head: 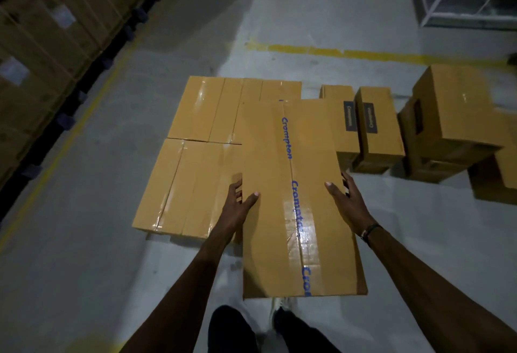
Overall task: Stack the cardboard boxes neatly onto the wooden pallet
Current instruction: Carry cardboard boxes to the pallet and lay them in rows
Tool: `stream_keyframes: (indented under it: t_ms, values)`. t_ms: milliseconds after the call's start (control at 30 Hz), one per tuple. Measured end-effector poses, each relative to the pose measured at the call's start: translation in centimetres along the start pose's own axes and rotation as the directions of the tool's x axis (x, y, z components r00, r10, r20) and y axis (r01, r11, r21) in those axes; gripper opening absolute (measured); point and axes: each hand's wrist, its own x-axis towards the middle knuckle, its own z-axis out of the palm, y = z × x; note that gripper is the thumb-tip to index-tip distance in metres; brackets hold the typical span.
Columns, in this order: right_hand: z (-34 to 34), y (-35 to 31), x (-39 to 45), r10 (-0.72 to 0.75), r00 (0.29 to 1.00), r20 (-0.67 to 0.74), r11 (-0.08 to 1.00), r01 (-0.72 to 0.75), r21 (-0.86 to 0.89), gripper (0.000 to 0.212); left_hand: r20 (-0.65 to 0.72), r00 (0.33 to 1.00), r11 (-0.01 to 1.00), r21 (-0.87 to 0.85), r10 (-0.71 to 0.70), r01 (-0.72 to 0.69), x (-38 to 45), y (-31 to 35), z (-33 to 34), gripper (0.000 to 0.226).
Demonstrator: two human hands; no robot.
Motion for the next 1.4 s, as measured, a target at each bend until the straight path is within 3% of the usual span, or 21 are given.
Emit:
stream_keyframes:
  t_ms: [300,767,1000,1200,1400]
  values:
    - [4.2,9.8,8.5,0.067,0.995,-0.073,0.997,-0.065,0.03,0.079,0.113,0.992,0.997,0.061,-0.048,0.041,12.7,-6.0,0.3,0.062]
    - [14.5,26.0,21.1,0.133,0.985,-0.112,0.989,-0.125,0.076,0.065,0.17,0.985,0.991,0.137,-0.033,0.009,32.3,-23.0,-0.4,0.061]
    - [17.5,31.5,24.9,0.162,0.982,-0.093,0.986,-0.157,0.06,0.067,0.152,0.988,0.933,0.354,0.006,-0.06,38.1,-29.5,-0.9,0.077]
    - [18.6,33.9,27.7,0.167,0.983,-0.083,0.986,-0.165,0.03,0.052,0.131,0.99,0.869,0.483,0.045,-0.103,41.5,-33.0,-1.2,0.096]
    - [19.3,36.1,29.6,0.176,0.979,-0.1,0.983,-0.181,-0.04,0.085,0.131,0.988,0.798,0.584,0.086,-0.147,44.2,-34.9,-0.9,0.088]
